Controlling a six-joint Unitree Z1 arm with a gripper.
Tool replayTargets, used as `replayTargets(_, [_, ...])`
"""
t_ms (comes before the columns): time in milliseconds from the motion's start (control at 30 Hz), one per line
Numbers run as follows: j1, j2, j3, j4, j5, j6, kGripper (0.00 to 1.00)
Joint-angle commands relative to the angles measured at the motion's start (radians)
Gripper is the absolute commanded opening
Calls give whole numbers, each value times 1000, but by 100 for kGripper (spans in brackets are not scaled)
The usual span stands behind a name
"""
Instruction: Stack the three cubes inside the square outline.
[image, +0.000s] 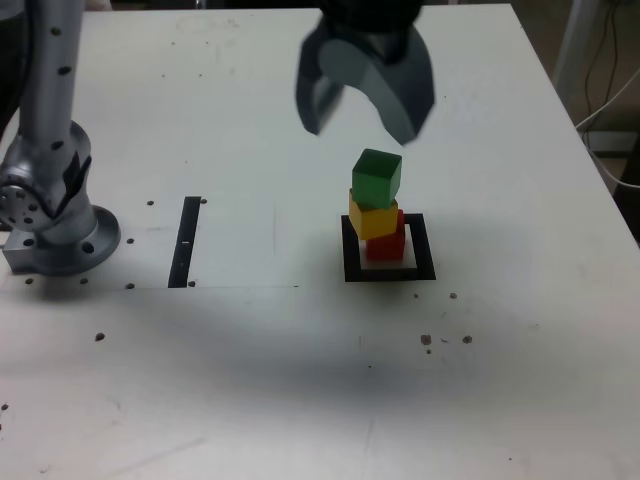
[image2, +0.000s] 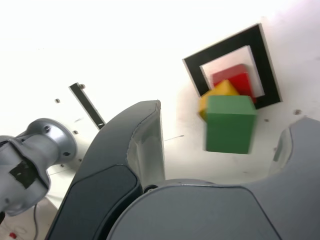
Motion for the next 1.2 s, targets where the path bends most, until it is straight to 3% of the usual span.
replayTargets(0, [18, -43, 38, 11, 5, -7, 100])
replayTargets(500, [147, -240, 383, -74, 16, -57, 100])
replayTargets(800, [192, -289, 615, -226, -3, -90, 100])
replayTargets(1167, [195, -311, 929, -475, -76, -201, 100])
